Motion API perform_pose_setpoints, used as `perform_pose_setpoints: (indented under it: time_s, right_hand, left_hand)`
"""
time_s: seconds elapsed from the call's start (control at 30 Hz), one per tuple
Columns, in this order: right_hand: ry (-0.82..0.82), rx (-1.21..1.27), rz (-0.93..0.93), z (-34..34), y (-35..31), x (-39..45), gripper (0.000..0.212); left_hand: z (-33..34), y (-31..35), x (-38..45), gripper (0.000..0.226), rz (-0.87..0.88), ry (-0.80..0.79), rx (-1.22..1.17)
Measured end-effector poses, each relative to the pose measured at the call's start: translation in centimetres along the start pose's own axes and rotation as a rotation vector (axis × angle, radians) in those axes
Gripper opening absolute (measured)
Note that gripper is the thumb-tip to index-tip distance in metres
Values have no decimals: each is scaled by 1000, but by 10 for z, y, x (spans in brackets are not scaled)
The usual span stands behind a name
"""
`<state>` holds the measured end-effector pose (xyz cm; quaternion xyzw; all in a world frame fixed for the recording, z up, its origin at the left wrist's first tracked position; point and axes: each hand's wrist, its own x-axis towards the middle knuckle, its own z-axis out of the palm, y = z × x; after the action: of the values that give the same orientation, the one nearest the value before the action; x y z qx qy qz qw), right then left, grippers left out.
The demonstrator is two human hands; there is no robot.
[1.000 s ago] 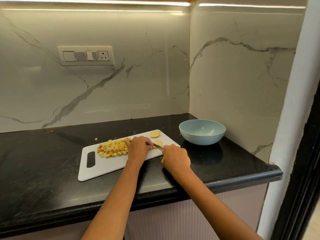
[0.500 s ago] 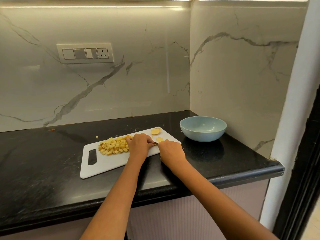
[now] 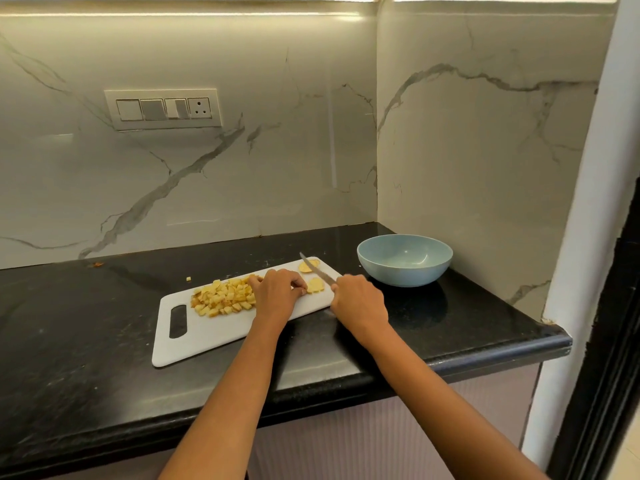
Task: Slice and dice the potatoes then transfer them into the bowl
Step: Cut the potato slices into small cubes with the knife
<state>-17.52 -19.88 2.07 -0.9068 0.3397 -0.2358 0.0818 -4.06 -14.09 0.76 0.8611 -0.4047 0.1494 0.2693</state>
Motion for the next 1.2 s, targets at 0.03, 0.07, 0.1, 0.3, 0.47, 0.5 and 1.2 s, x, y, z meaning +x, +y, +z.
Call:
perform_pose_setpoints:
  time_s: [0.03, 0.07, 0.1, 0.3, 0.47, 0.5, 1.2]
  right_hand:
    - [21, 37, 30, -1, 3, 4, 24]
    - [41, 67, 48, -1, 5, 8, 24]
    - [55, 83, 52, -1, 7, 11, 23]
    - [72, 87, 40, 3, 13, 24, 24]
    - [39, 73, 39, 4, 12, 24, 26]
    - [33, 74, 41, 4, 12, 23, 26]
    - [-58, -253, -127, -5, -12, -16, 23]
  left_hand:
    - [0, 1, 1, 9, -13, -10, -1]
    - [1, 1, 3, 12, -18, -27, 3]
    - [0, 2, 4, 18, -12, -54, 3]
    - [-1, 12, 14, 58, 179, -381, 109]
    - [-1, 12, 18, 55, 220, -438, 216]
    - [-1, 11, 18, 53, 225, -429, 218]
    - [-4, 6, 4, 35, -42, -237, -170]
